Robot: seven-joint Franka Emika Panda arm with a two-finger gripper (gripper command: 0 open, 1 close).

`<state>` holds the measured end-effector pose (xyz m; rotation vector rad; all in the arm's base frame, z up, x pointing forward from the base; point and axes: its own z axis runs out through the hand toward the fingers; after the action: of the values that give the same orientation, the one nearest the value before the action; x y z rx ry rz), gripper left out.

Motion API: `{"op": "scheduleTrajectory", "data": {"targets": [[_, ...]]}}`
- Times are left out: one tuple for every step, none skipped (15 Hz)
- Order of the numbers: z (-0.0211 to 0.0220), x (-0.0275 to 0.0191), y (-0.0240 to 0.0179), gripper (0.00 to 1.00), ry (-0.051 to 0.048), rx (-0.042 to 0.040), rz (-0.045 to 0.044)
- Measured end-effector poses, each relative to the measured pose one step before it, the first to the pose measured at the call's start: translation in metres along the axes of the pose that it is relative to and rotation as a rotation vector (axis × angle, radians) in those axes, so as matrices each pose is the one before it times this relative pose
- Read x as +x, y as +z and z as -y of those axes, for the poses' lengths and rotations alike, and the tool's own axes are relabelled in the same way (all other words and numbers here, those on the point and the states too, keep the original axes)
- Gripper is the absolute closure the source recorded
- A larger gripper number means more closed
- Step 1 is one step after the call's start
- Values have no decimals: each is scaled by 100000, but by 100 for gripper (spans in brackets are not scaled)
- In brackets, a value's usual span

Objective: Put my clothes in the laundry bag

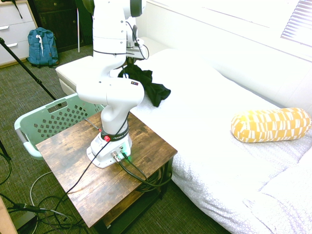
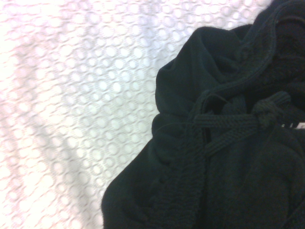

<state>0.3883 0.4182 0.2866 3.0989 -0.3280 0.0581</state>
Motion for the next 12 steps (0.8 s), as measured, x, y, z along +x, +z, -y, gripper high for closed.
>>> {"op": "scheduleTrajectory", "data": {"targets": [[538, -3536, -2158, 100, -1933, -399, -346], [186, -3442, -1879, 100, -1989, -730, -337], [-21, -3620, -1824, 100, -1710, -980, -679], [-179, -3498, -1484, 100, -1603, -789, -700], [-197, -3263, -802, 100, -1913, -921, -165], [-125, -2936, 69, 100, -1958, -1378, 245], [7, -2653, 877, 100, -2024, -1916, 520], [198, -2388, 1285, 100, -1928, -1869, 645], [268, -2017, 1585, 100, -1348, -2232, 1328], [468, -1900, 1605, 100, -1559, -1958, 1381], [557, -2060, 1655, 100, -2035, -1842, 758], [554, -2045, 1554, 100, -2616, -1668, 854]]}}
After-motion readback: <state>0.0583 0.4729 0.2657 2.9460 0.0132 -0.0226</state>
